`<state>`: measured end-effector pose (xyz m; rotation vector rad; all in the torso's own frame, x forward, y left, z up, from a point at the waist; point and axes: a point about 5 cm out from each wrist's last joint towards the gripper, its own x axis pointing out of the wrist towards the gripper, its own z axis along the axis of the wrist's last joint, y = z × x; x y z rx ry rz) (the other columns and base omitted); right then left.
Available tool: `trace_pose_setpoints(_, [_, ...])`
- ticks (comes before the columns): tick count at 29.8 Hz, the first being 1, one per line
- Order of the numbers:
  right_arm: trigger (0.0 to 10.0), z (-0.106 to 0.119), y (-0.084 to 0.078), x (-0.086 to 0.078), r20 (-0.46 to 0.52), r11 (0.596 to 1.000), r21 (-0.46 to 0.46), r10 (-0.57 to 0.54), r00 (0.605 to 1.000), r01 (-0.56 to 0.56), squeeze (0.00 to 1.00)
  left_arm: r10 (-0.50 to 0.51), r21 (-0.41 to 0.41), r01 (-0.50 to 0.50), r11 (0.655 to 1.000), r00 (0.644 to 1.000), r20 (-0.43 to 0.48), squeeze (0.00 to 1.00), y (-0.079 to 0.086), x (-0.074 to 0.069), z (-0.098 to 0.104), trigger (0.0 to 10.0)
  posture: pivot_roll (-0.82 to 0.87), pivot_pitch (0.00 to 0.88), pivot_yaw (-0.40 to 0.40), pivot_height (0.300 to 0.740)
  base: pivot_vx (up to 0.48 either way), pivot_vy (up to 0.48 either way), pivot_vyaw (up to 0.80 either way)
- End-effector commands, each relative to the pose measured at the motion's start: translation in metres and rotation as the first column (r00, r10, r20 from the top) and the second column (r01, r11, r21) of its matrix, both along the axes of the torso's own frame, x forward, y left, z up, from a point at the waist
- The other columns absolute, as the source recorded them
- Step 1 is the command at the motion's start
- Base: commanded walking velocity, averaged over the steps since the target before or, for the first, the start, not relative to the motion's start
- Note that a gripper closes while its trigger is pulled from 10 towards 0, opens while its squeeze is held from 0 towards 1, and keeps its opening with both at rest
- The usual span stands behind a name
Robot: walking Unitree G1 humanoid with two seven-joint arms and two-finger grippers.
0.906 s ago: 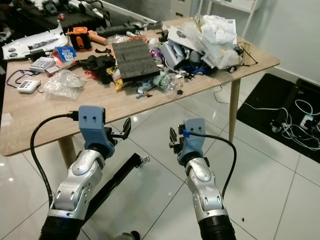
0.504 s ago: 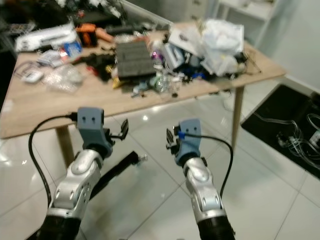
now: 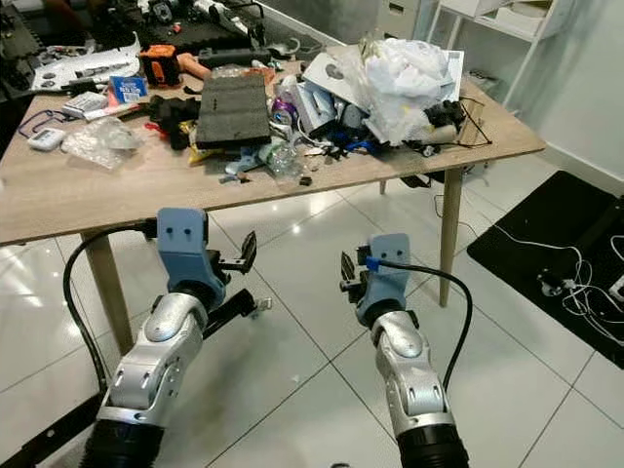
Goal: Picking trash to rubbish bin
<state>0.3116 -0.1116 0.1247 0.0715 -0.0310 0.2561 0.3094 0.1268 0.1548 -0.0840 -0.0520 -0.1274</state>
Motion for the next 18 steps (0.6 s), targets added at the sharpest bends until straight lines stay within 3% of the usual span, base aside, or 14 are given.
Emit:
trace_pose_setpoints(1, [10.0, -0.0002, 0.0018, 0.0002, -0.008, 1.000, -0.001, 0.012, 1.000, -0.012, 0.00, 0.010, -0.008, -0.010, 1.000, 1.000, -0.004, 0.00, 0.0026, -0.0013, -0.0017, 10.0, 0.00, 0.162, -0.031, 0.740, 0.000, 0.000, 0.00])
trace_pose_setpoints(8, [10.0, 0.0007, 0.0000, 0.0012, -0.018, 1.000, 0.018, 0.005, 1.000, -0.004, 0.00, 0.011, -0.048, -0.011, 0.999, 1.000, 0.010, 0.00, 0.0033, -0.0001, 0.0021, 10.0, 0.00, 0.166, -0.035, 0.740, 0.000, 0.000, 0.00])
trace_pose_setpoints(18, [10.0, 0.0038, 0.0010, 0.0015, -0.001, 1.000, 0.008, 0.018, 1.000, -0.018, 0.00, 0.006, -0.083, -0.005, 0.997, 1.000, 0.018, 0.00, 0.0019, 0.0004, 0.0057, 10.0, 0.00, 0.167, -0.039, 0.740, 0.295, 0.000, 0.00])
